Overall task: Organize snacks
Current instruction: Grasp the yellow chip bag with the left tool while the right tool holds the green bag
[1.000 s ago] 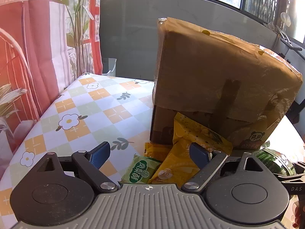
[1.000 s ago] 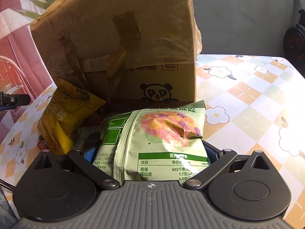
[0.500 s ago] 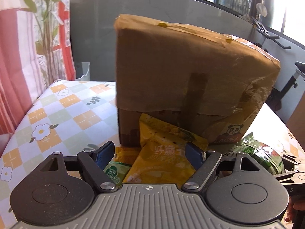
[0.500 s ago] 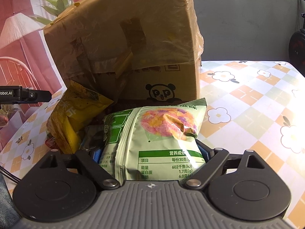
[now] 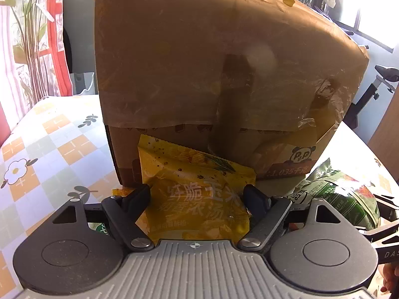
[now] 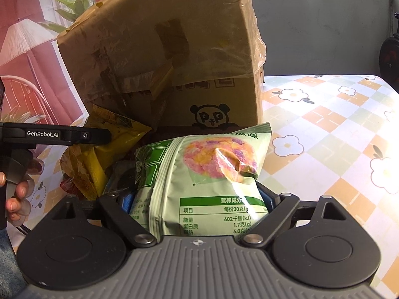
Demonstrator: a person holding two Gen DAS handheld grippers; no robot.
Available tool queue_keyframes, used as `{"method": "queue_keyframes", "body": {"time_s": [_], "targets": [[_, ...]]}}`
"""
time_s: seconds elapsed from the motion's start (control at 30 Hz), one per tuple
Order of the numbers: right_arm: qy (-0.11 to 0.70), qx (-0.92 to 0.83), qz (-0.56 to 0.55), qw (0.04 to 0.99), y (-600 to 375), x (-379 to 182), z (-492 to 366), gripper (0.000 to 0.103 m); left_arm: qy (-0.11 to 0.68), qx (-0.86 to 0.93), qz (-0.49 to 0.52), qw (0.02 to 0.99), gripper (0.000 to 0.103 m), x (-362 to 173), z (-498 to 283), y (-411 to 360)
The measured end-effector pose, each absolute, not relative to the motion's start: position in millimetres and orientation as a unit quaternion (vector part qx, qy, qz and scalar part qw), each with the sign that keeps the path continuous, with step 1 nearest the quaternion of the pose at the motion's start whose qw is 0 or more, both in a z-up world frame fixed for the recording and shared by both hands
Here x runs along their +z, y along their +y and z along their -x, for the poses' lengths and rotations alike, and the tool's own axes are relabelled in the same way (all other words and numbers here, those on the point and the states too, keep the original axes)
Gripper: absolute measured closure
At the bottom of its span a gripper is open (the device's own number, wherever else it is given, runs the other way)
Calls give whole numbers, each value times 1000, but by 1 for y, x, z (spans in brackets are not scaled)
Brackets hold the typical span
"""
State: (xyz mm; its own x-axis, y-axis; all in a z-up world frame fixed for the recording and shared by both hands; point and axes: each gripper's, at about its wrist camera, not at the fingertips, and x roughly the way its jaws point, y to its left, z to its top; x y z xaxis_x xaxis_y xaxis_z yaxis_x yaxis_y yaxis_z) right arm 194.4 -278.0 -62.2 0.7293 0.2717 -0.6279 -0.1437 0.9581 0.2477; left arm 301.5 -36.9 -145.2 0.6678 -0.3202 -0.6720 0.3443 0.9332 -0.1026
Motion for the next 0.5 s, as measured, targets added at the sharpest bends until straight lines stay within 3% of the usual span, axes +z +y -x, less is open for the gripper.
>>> {"method": "queue_keyframes", "body": {"time_s": [0.1, 0.13, 0.2, 0.27, 0.37, 0.5], "targets": [[350, 114, -96, 925, -279, -63, -194, 14, 364, -189, -16, 912, 20, -145, -301, -34], [350, 114, -97, 925, -279, -62, -194, 14, 362, -195, -14, 912, 32, -144, -300, -32], [350, 115, -99, 925, -279, -62, -194, 15, 358, -197, -19, 913, 39, -138, -296, -31], [349, 116, -106, 924, -280, -59, -193, 18, 344, -199, -33, 917, 56, -132, -286, -31], [351, 121, -111, 922, -281, -56, -190, 20, 337, -199, -35, 920, 63, -126, -273, -26], [352, 125, -117, 920, -281, -56, -188, 20, 351, -191, -18, 916, 63, -126, -270, -15]]}}
